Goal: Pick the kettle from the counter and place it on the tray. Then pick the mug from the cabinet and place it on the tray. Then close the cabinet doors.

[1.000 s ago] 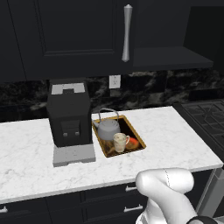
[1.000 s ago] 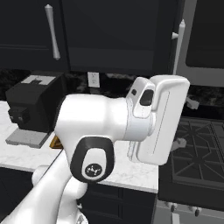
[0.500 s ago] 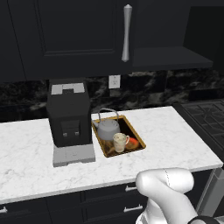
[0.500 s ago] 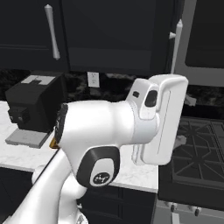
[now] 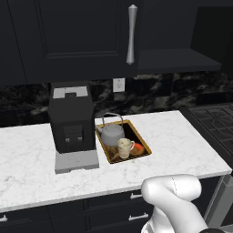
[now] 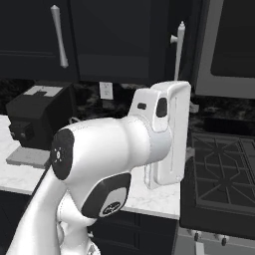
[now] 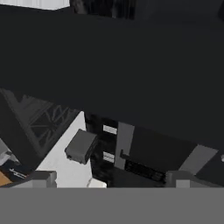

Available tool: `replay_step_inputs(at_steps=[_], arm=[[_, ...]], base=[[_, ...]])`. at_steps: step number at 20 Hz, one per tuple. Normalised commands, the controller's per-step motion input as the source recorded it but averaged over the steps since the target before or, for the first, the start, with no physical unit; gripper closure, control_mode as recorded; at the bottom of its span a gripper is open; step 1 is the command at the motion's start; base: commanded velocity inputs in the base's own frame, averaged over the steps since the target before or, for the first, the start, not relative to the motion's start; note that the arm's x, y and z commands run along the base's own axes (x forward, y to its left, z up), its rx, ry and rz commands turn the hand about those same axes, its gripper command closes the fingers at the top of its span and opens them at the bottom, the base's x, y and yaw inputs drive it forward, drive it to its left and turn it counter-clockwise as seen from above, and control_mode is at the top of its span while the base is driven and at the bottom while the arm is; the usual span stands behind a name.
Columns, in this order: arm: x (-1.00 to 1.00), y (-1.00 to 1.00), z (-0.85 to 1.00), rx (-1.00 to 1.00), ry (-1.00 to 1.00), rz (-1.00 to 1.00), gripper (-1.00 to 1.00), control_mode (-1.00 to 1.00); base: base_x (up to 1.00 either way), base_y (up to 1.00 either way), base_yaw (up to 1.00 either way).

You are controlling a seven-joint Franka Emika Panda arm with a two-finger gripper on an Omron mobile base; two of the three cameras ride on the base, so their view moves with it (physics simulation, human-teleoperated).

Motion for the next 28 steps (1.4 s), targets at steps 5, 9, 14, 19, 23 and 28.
replay_step_inputs(at_steps=[5,9,14,19,23,28], arm=[[0.28,0.49,0.0,0.0,0.12,0.19,-1.0,-1.0],[0.29,0.61,0.0,0.0,0.09,0.18,-1.0,-1.0],[0.27,0.59,-0.04,0.0,0.03,0.2,-1.0,-1.0],[0.35,0.53,-0.04,0.0,0.0,0.25,-1.0,-1.0],[0.44,0.48,-0.05,-0.01,0.0,0.25,-1.0,-1.0],[0.5,0.51,-0.02,0.0,0.0,0.21,-1.0,-1.0]], base=[[0.0,0.0,0.0],[0.0,0.0,0.0],[0.0,0.0,0.0],[0.0,0.0,0.0],[0.0,0.0,0.0],[0.0,0.0,0.0]])
